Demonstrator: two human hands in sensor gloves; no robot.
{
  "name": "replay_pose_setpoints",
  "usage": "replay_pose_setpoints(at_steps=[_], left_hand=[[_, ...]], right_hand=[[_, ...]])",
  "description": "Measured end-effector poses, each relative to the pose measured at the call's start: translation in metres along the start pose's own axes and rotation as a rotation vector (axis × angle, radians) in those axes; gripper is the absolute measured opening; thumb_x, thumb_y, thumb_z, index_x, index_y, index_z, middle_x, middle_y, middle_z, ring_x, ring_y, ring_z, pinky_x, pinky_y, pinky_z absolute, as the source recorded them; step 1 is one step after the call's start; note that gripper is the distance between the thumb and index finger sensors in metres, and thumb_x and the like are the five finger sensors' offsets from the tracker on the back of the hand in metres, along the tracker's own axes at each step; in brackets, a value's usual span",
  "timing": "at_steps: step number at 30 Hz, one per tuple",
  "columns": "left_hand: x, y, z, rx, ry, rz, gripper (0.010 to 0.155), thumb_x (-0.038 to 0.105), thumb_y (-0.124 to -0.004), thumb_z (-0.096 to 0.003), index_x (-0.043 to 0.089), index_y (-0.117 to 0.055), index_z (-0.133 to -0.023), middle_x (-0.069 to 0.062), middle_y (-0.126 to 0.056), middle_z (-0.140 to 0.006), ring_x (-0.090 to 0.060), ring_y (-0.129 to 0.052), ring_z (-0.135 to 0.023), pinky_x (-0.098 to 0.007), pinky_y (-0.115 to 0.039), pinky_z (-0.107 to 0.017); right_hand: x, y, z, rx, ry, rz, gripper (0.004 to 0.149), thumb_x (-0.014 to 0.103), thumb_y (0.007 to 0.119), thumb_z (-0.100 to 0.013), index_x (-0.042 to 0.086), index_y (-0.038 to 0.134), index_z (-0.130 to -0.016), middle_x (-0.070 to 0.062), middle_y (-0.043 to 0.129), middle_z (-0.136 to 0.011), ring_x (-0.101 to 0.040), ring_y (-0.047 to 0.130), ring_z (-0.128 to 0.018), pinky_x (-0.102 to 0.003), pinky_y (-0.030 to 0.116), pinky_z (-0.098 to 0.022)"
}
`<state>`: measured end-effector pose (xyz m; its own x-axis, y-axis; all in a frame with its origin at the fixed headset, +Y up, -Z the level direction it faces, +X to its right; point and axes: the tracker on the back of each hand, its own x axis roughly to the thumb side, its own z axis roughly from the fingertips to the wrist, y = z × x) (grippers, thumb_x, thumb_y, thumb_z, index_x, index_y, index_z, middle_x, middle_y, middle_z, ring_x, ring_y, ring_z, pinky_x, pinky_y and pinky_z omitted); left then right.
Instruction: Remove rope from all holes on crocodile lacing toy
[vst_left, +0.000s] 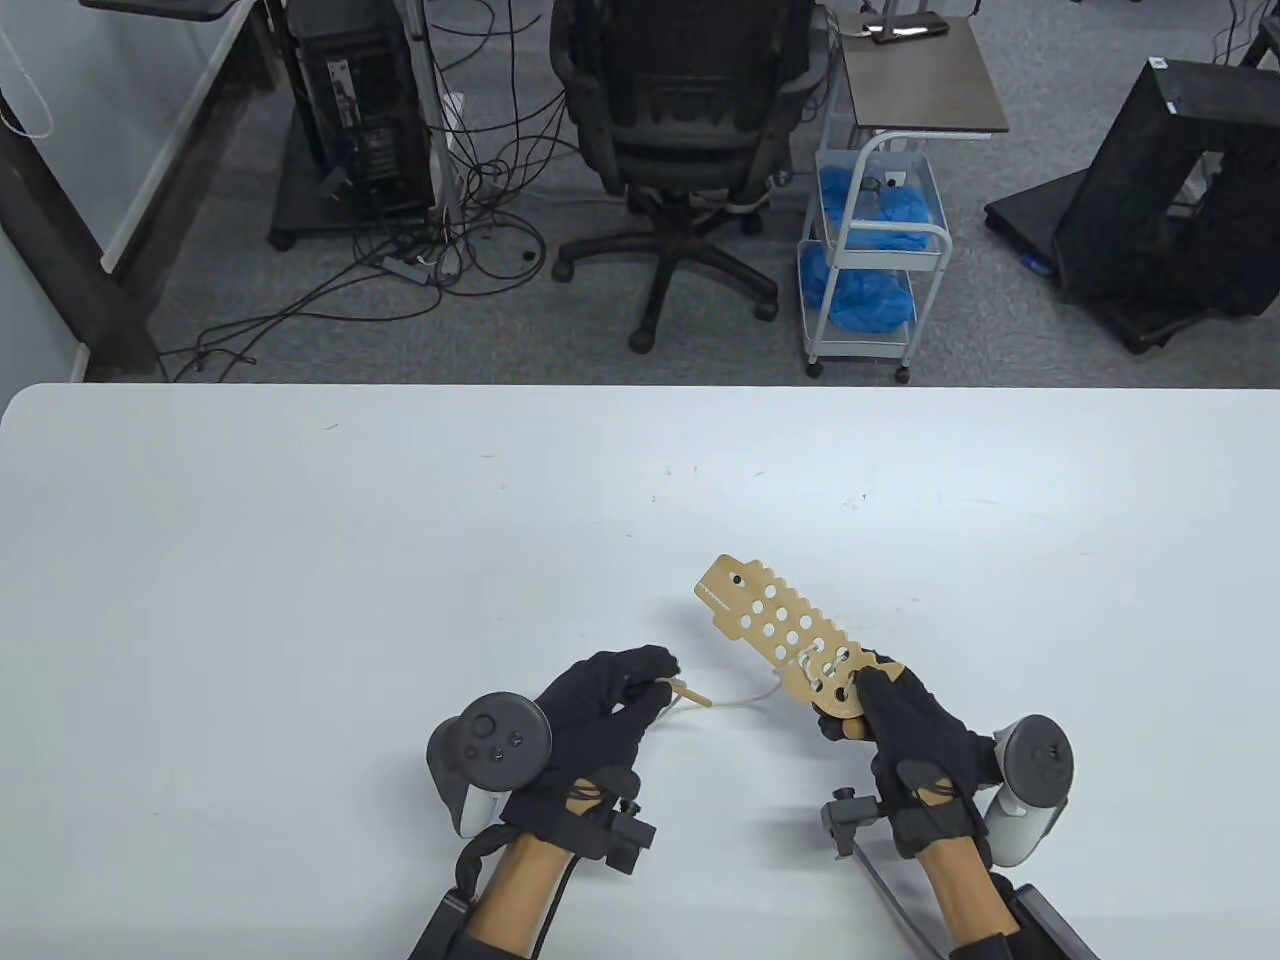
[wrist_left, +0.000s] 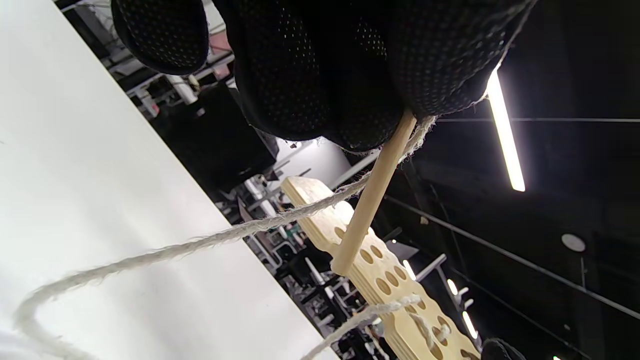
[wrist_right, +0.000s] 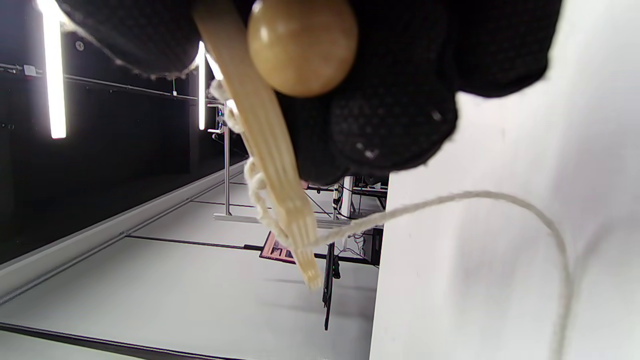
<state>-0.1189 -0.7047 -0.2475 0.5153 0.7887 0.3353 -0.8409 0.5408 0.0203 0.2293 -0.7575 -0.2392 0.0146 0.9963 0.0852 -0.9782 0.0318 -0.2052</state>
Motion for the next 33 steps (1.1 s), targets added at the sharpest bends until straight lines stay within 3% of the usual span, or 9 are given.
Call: replay_pose_setpoints(at_steps=[15,33], left_hand=[[0.025,-0.015,0.006,-0.052,-0.118,-0.066,0.041,0.039,-0.089,-0.0443,0.040,-0.086,-0.085,0.006,-0.098,-0.079,-0.016,-0.096,-0.070,-0.060,-0.071,-0.067],[0.029,-0.015,0.007,-0.031,-0.117,-0.128,0.040,0.038,-0.090,-0.0439,0.041,-0.087,-0.084,0.006,-0.097,-0.081,-0.017,-0.095,-0.072,-0.060,-0.071,-0.067]], right_hand=[[0.005,0.020,0.005,0.110,-0.045,0.123,0.049,0.036,0.082,-0.044,0.000,0.083,-0.078,-0.023,0.101,-0.057,-0.036,0.100,-0.040,-0.060,0.078,-0.040],[0.006,0.039,0.009,0.256,-0.084,0.177,0.049,0.035,0.083,-0.044,-0.001,0.084,-0.077,-0.023,0.102,-0.056,-0.037,0.101,-0.038,-0.061,0.078,-0.039]])
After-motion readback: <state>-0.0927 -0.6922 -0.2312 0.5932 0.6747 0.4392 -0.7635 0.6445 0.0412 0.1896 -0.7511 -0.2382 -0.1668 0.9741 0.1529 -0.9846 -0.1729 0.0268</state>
